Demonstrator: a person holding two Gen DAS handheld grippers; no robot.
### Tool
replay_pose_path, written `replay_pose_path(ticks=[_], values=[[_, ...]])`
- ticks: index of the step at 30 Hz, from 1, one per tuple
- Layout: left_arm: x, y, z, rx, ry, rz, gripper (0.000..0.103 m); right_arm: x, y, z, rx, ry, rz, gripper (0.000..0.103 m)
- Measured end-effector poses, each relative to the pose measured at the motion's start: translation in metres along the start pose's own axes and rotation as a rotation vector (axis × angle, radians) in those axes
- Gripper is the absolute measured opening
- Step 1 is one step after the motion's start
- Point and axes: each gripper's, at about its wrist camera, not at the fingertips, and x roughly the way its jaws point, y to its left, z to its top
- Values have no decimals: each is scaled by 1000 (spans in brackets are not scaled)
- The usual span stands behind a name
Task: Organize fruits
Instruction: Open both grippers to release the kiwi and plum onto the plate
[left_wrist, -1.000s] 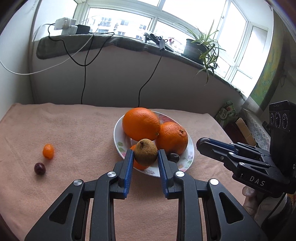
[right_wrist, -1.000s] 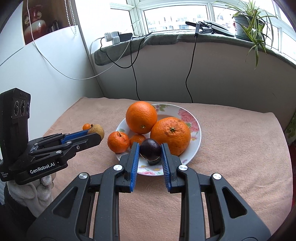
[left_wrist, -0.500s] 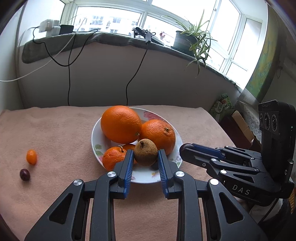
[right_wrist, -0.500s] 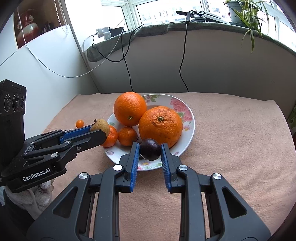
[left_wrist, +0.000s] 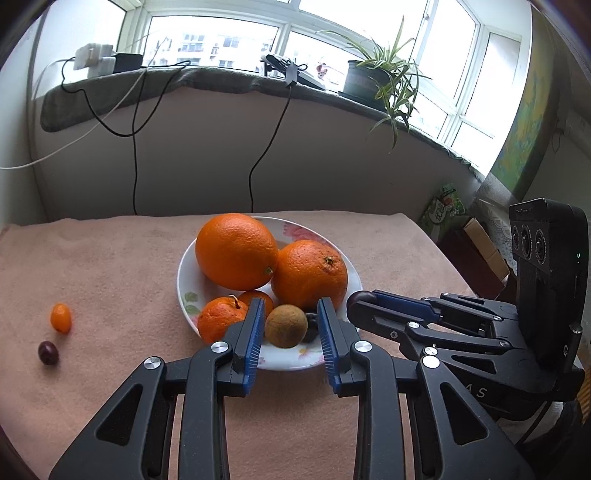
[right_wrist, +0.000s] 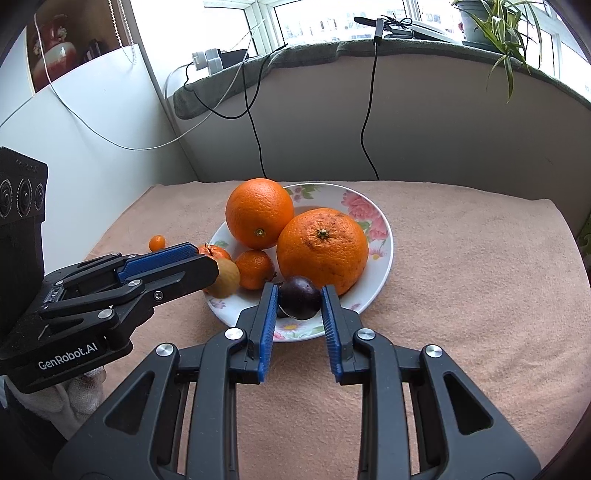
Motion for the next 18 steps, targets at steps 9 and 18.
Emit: replay_pose_path(ticks=[9, 18], values=[[-5, 1, 1, -4, -18, 6, 49, -3, 3, -1, -13, -18, -17, 53], [-14, 6, 3, -17, -45, 22, 67, -7, 6, 0, -26, -25, -31, 75]])
